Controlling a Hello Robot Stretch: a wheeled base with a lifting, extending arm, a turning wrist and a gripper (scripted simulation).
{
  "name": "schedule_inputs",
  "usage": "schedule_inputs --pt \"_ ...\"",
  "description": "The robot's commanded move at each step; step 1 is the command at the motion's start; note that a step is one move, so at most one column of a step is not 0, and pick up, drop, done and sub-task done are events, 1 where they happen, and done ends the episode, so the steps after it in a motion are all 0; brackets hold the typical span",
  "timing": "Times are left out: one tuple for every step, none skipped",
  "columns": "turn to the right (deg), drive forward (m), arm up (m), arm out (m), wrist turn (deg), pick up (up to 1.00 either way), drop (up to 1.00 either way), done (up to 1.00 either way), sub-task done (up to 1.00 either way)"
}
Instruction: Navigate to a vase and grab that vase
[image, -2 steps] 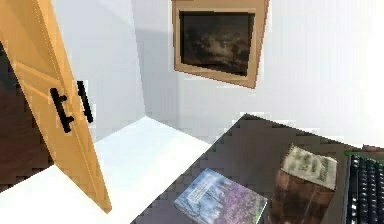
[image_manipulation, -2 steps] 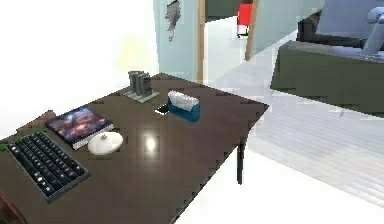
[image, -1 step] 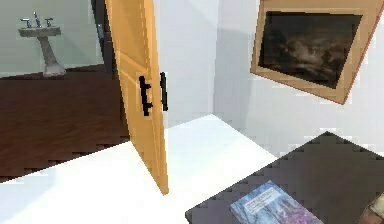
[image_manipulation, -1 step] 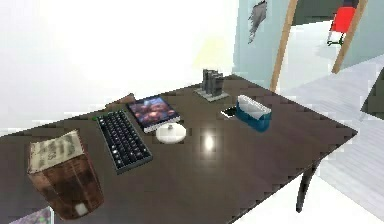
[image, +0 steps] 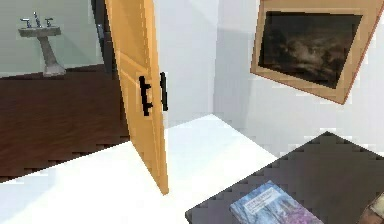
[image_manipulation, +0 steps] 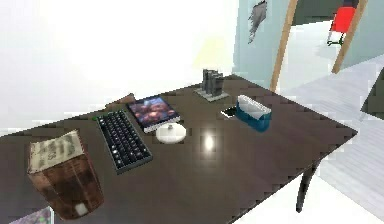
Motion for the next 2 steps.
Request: schedule_inputs --pt "0.0 0.00 0.38 0.00 0.0 0.00 0.00 0.00 0.00" --pt "0.0 0.00 0.00 0.46 0.0 0.00 0.00 0.00 0.00"
